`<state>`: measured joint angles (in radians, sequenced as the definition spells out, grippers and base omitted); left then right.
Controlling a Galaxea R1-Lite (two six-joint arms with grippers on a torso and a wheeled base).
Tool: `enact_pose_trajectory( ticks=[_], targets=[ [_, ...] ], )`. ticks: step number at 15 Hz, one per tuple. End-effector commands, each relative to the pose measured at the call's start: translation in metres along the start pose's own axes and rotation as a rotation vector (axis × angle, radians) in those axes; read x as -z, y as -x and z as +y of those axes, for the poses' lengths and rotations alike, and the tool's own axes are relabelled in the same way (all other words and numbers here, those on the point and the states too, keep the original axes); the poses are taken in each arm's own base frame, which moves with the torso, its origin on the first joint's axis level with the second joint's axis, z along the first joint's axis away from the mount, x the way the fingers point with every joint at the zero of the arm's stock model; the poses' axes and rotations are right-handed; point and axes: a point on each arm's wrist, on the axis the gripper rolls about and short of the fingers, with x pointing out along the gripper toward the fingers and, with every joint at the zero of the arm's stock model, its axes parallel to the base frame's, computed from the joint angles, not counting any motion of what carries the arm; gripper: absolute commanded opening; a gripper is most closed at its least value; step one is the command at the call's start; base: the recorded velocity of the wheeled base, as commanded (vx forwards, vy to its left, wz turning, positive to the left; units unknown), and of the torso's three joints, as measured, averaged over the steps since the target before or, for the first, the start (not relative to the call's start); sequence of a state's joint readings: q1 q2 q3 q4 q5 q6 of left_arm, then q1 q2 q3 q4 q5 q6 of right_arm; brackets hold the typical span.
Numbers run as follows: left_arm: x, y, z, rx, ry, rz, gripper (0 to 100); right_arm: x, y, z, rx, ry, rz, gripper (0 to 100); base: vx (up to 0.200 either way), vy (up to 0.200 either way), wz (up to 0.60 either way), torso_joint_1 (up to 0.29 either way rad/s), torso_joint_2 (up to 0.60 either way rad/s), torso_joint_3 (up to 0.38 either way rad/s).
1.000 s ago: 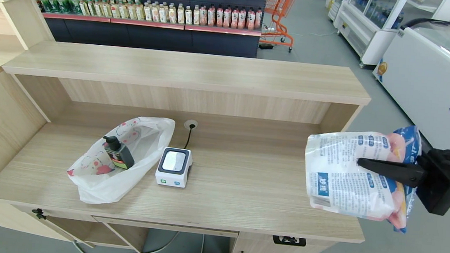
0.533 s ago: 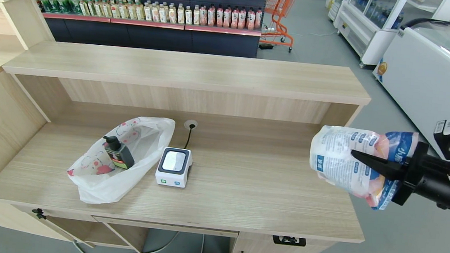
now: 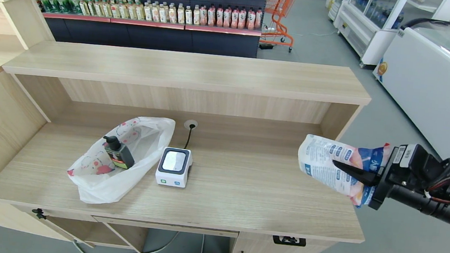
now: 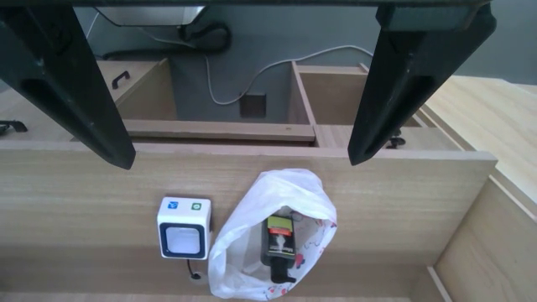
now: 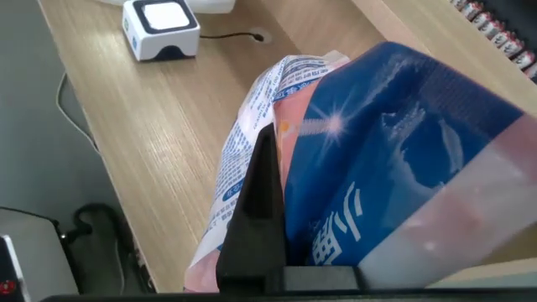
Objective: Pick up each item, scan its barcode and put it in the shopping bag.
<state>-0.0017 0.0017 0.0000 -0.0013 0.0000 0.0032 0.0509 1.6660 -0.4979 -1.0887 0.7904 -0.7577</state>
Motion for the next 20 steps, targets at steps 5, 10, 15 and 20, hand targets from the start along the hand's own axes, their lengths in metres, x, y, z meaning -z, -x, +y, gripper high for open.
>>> enact_pose_trajectory(
  ticks=[5, 10, 15, 20],
  targets=[
    [0.0000, 0.0000, 0.0000, 0.000, 0.002, 0.000, 100, -0.0013, -0.0026, 0.0076, -0.030, -0.011, -0.010, 0, 0.000, 0.000, 0.00, 0.000, 0.00, 0.000],
    [0.0000, 0.0000, 0.0000, 0.000, 0.000, 0.000, 100, -0.0039, -0.0026, 0.0089, -0.036, -0.011, -0.017, 0, 0.000, 0.200, 0.00, 0.002, 0.00, 0.002],
    [0.0000, 0.0000, 0.0000, 0.000, 0.002, 0.000, 100, -0.0029, -0.0017, 0.0116, -0.051, -0.022, -0.021, 0, 0.000, 0.200, 0.00, 0.003, 0.00, 0.001],
    [0.0000, 0.0000, 0.0000, 0.000, 0.000, 0.000, 100, -0.0005, -0.0027, 0.0110, -0.052, -0.026, -0.017, 0, 0.000, 0.200, 0.00, 0.001, 0.00, 0.003]
  ],
)
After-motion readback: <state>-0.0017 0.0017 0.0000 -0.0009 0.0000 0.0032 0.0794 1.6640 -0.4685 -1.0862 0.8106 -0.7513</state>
